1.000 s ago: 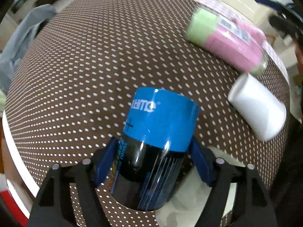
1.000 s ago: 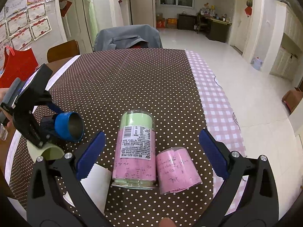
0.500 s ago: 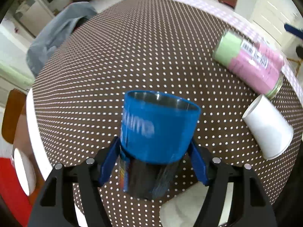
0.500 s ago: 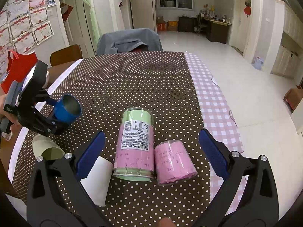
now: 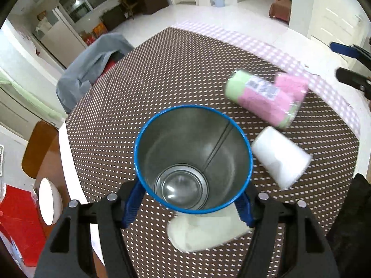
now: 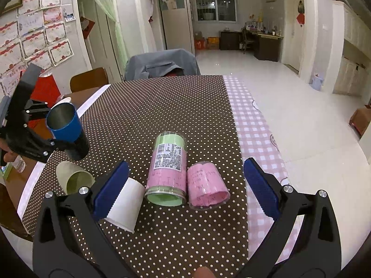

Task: Flip cup upside down
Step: 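Lift the blue-and-black can with the left tool and turn it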

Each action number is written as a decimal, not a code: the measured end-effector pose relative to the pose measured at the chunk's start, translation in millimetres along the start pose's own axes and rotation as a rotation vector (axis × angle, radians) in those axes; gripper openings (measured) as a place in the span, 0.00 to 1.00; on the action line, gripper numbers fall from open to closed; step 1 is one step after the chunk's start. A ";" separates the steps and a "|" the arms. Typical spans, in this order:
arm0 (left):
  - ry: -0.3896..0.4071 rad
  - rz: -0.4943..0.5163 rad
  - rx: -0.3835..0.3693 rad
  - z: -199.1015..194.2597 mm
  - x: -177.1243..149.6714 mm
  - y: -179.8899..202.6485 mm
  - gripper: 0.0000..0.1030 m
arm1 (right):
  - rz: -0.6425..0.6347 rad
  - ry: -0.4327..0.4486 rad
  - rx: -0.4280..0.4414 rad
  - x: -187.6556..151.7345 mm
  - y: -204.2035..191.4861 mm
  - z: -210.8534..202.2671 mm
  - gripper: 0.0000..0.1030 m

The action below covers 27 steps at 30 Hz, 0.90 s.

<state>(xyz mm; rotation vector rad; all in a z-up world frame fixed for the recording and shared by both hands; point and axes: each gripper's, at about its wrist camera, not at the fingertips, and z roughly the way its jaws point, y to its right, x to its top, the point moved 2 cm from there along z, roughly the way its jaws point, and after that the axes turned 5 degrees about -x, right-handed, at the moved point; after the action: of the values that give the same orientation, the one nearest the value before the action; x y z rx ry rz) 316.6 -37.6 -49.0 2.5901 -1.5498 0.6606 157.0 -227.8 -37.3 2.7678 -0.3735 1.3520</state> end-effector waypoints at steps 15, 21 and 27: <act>-0.075 0.103 0.052 -40.3 -75.4 129.5 0.65 | 0.008 0.042 0.073 -48.6 19.9 -44.1 0.94; -0.171 0.148 0.025 -6.6 -93.0 175.4 0.65 | 0.032 0.065 0.085 -75.8 33.4 -61.9 0.94; -0.188 0.185 0.053 21.8 -74.6 204.5 0.65 | 0.062 0.090 0.085 -96.0 53.9 -81.6 0.94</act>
<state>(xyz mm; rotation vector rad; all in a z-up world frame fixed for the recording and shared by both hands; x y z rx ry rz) 119.5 -82.8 -132.4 2.6358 -1.8702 0.4875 24.7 -249.8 -65.6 2.7716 -0.4098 1.5355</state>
